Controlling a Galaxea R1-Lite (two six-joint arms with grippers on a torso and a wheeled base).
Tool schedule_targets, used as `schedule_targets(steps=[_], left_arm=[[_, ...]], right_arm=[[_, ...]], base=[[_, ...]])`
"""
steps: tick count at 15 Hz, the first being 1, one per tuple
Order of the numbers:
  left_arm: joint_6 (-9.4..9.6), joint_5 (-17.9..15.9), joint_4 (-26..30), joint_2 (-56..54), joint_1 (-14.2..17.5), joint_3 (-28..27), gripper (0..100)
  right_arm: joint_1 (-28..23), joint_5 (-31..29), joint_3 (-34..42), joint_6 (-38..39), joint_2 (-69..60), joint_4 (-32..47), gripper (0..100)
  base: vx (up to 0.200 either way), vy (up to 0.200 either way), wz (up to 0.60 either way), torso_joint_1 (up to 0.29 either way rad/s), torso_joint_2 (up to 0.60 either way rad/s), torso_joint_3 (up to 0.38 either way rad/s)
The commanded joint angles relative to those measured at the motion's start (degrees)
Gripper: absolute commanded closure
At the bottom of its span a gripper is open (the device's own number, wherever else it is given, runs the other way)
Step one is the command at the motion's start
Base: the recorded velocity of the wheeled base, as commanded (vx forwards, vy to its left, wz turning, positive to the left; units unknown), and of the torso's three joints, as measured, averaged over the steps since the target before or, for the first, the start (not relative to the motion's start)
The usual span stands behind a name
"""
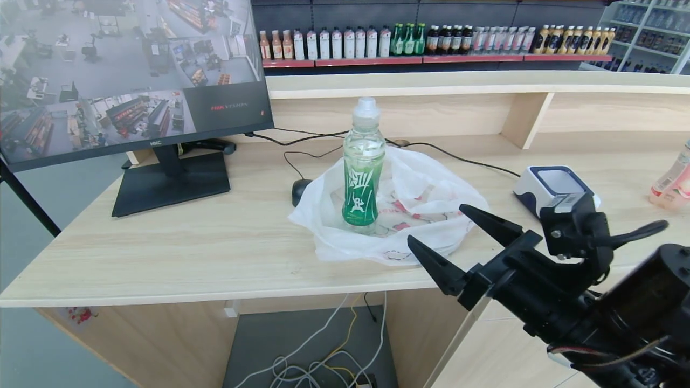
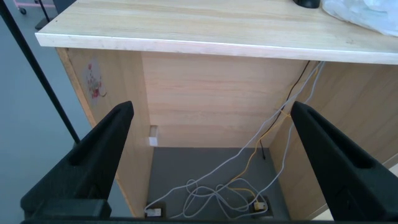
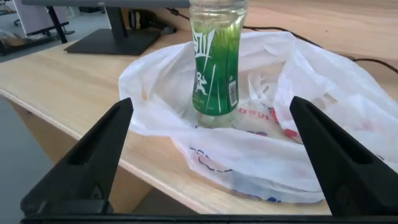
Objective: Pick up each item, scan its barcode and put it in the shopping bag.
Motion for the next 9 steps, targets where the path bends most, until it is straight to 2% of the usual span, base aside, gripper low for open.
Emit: schedule_targets(steps=[1,9], left_arm=[[0.0,0.0,0.0,0.0,-0.1,0.0,0],[0.09,0.0,0.0,0.0,-0.1,0.0,0]], right_arm=[[-0.3,-0.1,1.9,0.2,-4.0,-0.1,0],[-3.0,-0.1,1.3,0.4,-4.6,-0.1,0]], base=[[0.0,0.0,0.0,0.0,0.0,0.0],[0.0,0.0,0.0,0.0,0.0,0.0]])
